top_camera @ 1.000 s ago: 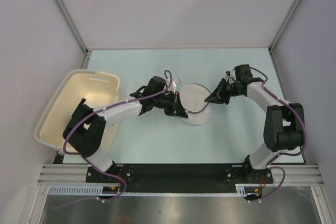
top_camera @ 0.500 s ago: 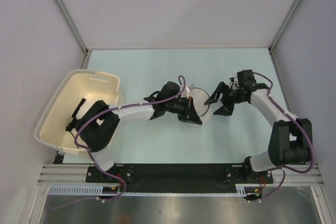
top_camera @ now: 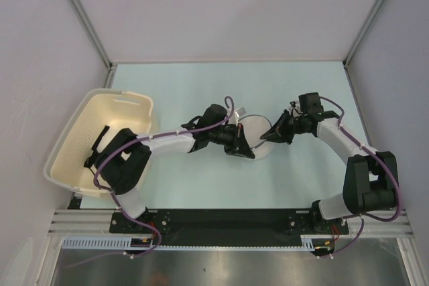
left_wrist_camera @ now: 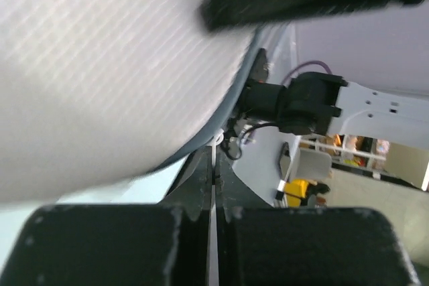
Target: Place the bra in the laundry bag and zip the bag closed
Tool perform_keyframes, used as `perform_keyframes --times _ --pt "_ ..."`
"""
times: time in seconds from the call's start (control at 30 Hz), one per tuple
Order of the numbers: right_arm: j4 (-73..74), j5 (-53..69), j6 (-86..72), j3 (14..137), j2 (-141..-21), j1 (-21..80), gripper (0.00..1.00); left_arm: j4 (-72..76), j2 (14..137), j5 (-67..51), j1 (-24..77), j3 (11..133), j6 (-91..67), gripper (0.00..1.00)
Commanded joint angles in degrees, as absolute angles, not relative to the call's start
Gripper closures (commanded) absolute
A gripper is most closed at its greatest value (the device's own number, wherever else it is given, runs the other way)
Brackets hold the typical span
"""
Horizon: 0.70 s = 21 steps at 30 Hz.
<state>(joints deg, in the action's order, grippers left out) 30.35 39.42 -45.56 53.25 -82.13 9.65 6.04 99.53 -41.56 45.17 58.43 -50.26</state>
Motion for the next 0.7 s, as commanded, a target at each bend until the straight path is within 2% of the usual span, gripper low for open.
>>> perform_keyframes --times 0.0,0.17,0.37,0.43,0.47,0.5,0.53,0.57,0.6,0.63,0.67 --pt "29.09 43.15 -40.36 53.88 -84.19 5.72 1.00 -2.44 94.05 -38.77 41.59 54.33 -43.88 1.00" --pt "28.74 46.67 -36.65 54.40 -86.13 4.83 1.00 -9.30 90.35 -34.64 37.36 50.27 -37.90 1.00" --pt "29.35 46.41 -33.84 55.11 -87.27 4.31 1.00 -20.64 90.00 -26.46 33.84 54.92 -30.60 1.00" --pt "31.10 45.62 -31.57 56.59 -87.80 4.39 0.95 -24.41 89.83 -23.74 34.01 58.09 -28.49 0.93" --pt "33.98 42.83 -30.25 57.30 -87.72 4.66 0.84 -25.30 88.78 -21.82 34.10 58.79 -28.04 0.78" --pt "36.19 40.63 -29.10 58.35 -87.45 4.83 0.76 -27.14 87.90 -20.23 34.28 60.10 -27.78 0.70" --pt "38.47 37.65 -26.83 60.62 -86.93 5.01 0.57 -28.20 86.93 -18.13 35.32 60.90 -26.82 0.58" --pt "43.63 30.40 -25.94 62.12 -86.66 5.62 0.48 -29.43 85.01 -15.84 36.12 61.60 -26.28 0.53" --pt "45.77 26.84 -25.32 63.36 -86.40 5.80 0.41 -31.62 84.03 -10.95 37.08 63.09 -25.67 0.43" --pt "49.10 23.59 -24.53 65.20 -85.44 6.24 0.26 -32.42 83.15 -9.16 39.00 63.71 -25.06 0.33" --pt "50.35 17.90 -24.35 65.82 -84.91 6.68 0.20 -33.39 81.49 -7.49 40.15 64.33 -25.05 0.30"
